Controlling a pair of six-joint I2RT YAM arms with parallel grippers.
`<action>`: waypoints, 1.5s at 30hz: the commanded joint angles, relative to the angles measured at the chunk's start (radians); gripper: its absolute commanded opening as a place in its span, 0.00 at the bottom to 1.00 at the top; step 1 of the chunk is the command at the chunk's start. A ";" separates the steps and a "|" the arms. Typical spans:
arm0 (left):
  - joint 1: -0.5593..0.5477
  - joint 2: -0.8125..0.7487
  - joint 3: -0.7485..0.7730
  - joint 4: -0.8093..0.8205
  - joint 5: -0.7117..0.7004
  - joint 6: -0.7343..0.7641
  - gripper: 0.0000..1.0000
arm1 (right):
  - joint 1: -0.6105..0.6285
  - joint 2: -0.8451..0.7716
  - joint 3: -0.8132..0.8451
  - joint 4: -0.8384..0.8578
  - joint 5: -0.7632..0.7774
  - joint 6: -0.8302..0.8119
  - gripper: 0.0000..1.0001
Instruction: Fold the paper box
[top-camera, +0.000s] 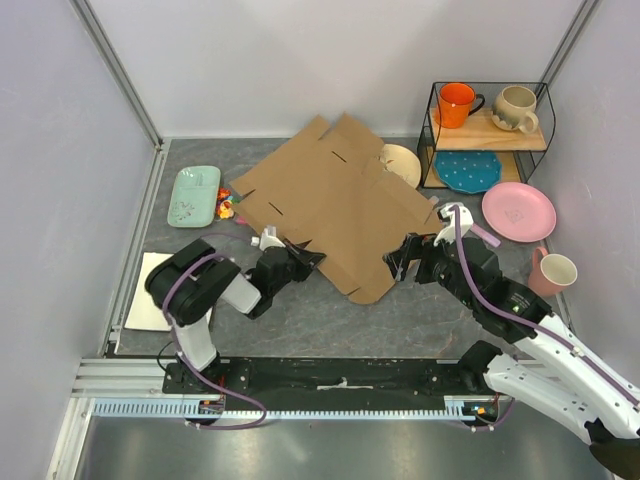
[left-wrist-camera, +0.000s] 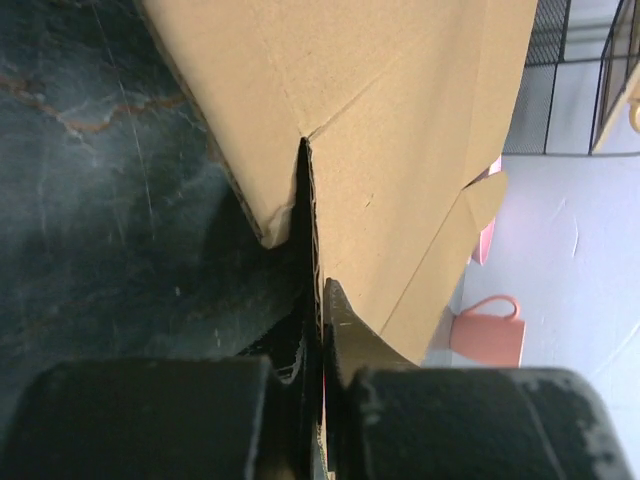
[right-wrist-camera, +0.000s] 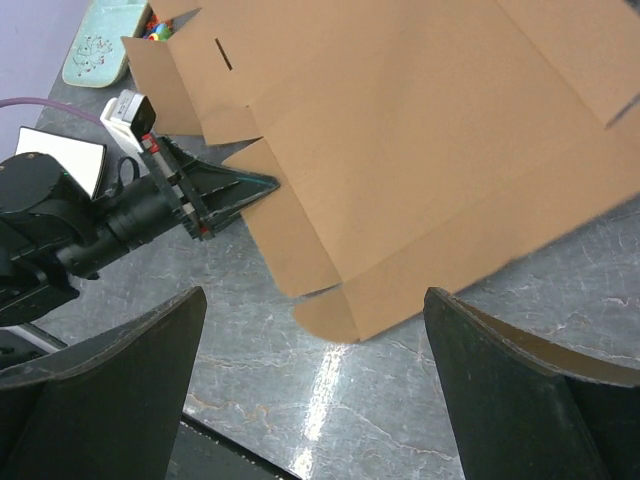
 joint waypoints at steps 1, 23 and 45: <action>0.060 -0.202 -0.058 -0.113 0.175 0.131 0.02 | -0.002 0.002 0.074 0.012 0.019 -0.019 0.98; 0.343 -0.674 0.294 -1.484 1.003 0.830 0.02 | -0.002 -0.054 0.116 -0.055 -0.098 -0.033 0.98; 0.408 -0.567 0.629 -1.586 0.290 0.749 0.99 | -0.002 -0.002 0.096 -0.023 -0.018 -0.090 0.98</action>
